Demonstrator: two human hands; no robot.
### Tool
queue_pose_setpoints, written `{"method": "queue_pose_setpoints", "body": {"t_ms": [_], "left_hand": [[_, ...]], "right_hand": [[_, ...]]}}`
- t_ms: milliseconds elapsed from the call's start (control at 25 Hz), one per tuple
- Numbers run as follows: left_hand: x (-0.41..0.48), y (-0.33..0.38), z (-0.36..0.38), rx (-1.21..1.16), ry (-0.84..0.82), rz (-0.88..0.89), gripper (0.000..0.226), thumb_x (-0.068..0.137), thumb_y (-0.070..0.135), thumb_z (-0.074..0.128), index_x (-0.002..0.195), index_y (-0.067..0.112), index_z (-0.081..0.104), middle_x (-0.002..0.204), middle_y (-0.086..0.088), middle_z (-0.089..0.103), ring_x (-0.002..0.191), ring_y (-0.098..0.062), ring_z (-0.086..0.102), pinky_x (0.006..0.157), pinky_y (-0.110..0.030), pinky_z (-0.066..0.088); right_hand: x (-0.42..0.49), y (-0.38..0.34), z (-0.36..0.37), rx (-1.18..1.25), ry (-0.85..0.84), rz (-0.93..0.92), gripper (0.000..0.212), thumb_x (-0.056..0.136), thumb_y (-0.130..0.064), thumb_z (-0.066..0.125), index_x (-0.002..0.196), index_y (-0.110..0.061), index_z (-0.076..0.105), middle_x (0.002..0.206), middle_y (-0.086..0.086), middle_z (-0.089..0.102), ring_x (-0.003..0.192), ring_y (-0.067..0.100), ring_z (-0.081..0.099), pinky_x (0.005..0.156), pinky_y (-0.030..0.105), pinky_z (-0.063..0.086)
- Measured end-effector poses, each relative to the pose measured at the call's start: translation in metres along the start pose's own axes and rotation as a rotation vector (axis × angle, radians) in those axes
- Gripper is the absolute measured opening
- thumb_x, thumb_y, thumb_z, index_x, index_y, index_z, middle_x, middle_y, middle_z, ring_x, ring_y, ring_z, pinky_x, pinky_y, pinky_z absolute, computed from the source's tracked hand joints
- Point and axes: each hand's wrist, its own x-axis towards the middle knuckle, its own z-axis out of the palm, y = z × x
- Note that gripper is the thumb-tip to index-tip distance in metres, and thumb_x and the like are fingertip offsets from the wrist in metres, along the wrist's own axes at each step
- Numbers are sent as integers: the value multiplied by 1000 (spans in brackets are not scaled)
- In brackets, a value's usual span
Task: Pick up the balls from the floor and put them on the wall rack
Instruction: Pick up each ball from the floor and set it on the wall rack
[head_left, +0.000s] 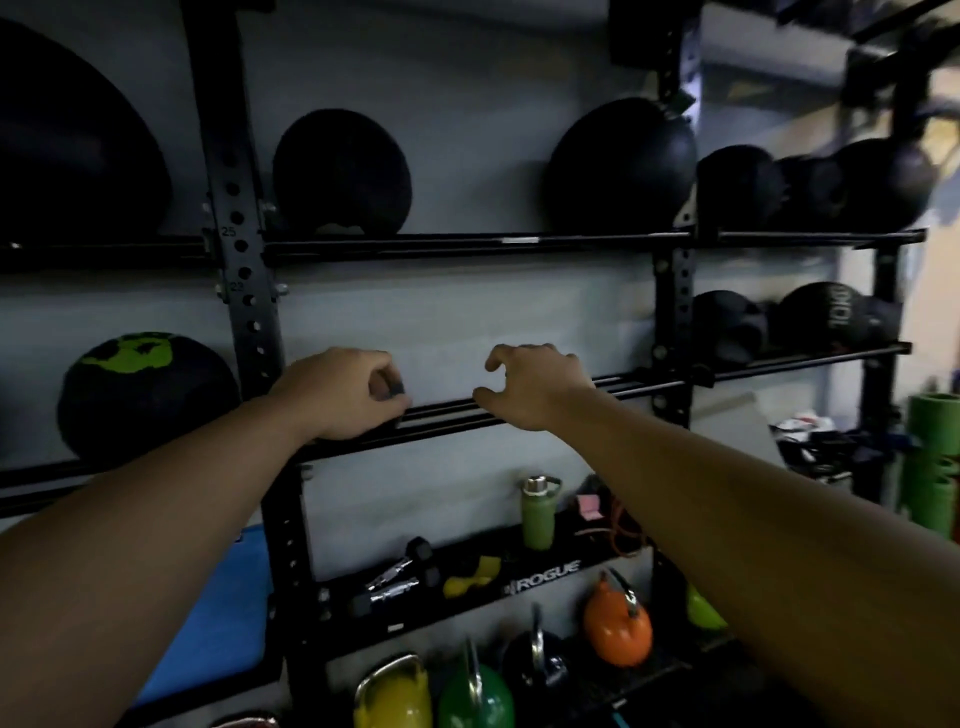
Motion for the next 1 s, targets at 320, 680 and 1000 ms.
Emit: {"method": "queue_pose_setpoints", "body": {"t_ms": [320,680,1000], "left_hand": [[-63,193,1,-26,-37,103,48,88,66,72,122,32,68,115,13,70,105,-20,65,95,-40,54],[-147,497,86,-158,-176,326,48,80,71,72,114,36,69,109,11,72,98,-21,66,90,-39,54],[-173,631,117,-192,-262,407,48,88,65,73,122,32,69,119,11,71,109,-20,65,93,-37,51]], "right_hand": [[-187,117,-91,33,-10,114,51,90,-59,58,133,-31,56,107,1,63,108,28,60,71,35,40],[-450,311,-171,-50,-144,322,59,91,-60,60,141,-31,50,130,5,65,121,32,58,88,39,48],[-556,396,-206,-44,-119,494,56,91,-57,62,139,-31,51,121,3,69,111,30,64,77,36,45]]}}
